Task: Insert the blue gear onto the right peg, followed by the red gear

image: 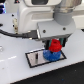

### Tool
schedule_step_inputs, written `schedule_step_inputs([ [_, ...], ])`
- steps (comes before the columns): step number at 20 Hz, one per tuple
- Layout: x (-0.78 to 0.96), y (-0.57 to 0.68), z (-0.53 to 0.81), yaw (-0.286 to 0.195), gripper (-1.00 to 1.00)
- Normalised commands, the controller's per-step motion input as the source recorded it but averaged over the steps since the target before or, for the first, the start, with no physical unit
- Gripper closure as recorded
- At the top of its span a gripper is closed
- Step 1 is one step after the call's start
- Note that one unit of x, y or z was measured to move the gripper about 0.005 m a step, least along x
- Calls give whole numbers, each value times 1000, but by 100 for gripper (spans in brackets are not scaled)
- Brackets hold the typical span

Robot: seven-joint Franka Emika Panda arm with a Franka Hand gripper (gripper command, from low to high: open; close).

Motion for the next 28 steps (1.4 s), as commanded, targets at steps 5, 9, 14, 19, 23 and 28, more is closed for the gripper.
schedule_step_inputs([
  [5, 155, -47, -106, 0, 100],
  [9, 77, 56, 232, 0, 100],
  [14, 55, 7, 200, 0, 100],
  [19, 9, 6, 219, 0, 100],
  [23, 43, -26, 146, 0, 100],
  [28, 36, -50, 122, 0, 100],
])
